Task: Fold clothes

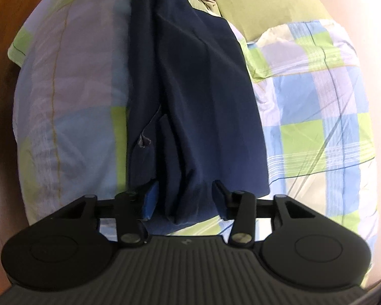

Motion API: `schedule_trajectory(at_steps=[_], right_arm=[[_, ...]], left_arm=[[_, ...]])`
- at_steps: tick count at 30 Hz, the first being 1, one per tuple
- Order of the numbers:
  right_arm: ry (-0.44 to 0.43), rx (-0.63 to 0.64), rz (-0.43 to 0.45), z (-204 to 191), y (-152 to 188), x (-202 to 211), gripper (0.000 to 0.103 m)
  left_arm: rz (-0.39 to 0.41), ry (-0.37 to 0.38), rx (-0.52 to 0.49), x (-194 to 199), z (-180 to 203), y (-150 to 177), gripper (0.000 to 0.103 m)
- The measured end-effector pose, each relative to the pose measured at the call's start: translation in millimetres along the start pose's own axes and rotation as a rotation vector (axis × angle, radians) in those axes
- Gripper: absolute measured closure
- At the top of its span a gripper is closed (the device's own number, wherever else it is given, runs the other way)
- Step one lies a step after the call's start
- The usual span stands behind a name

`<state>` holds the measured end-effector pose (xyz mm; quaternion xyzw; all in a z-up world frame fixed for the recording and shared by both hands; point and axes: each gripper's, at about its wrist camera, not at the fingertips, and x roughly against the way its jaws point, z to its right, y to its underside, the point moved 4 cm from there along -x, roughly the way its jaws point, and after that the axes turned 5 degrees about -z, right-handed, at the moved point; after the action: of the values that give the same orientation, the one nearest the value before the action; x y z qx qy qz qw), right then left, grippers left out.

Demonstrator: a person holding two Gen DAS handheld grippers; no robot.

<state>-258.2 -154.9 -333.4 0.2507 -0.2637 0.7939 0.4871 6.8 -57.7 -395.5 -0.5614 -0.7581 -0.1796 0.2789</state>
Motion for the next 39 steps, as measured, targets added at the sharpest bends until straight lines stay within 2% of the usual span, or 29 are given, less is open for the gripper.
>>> schedule_trajectory(at_steps=[2, 5, 9, 11, 14, 19, 30, 33, 34, 35, 37, 39], right_arm=[[-0.019, -0.027, 0.018, 4, 2, 11, 0.101], [-0.007, -0.056, 0.042, 20, 5, 26, 0.101], [-0.001, -0.049, 0.053, 27, 10, 46, 0.101], [-0.011, -0.043, 0.054, 26, 12, 53, 0.101], [-0.037, -0.038, 0.048, 17, 9, 49, 0.1], [-0.049, -0.047, 0.037, 4, 7, 45, 0.1], [-0.091, -0.05, 0.019, -10, 10, 24, 0.098], [-0.094, 0.001, -0.013, -19, 5, 16, 0.089], [-0.093, 0.027, -0.029, -21, 2, 16, 0.086], [-0.1, 0.029, -0.038, -18, 3, 24, 0.084], [-0.126, -0.039, -0.038, -7, 1, 35, 0.072], [-0.153, -0.174, -0.028, 13, 0, 53, 0.072]], left_arm=[[-0.007, 0.067, 0.103, 4, -18, 1, 0.102], [-0.003, 0.06, 0.157, 18, -36, 3, 0.102], [0.004, 0.06, 0.125, 35, -32, 7, 0.102], [-0.003, 0.067, 0.114, 42, -17, 10, 0.102], [-0.015, 0.069, 0.108, 44, -4, -19, 0.102], [-0.041, 0.069, 0.14, 36, 10, -29, 0.102], [-0.073, 0.105, 0.169, 37, 18, -15, 0.103], [-0.094, 0.076, 0.098, 32, 29, -17, 0.103], [-0.101, 0.082, 0.114, 35, 25, -17, 0.103], [-0.112, 0.105, 0.173, 43, 15, -17, 0.102], [-0.119, 0.132, 0.241, 55, 2, -13, 0.1], [-0.129, 0.153, 0.31, 71, -14, -8, 0.097]])
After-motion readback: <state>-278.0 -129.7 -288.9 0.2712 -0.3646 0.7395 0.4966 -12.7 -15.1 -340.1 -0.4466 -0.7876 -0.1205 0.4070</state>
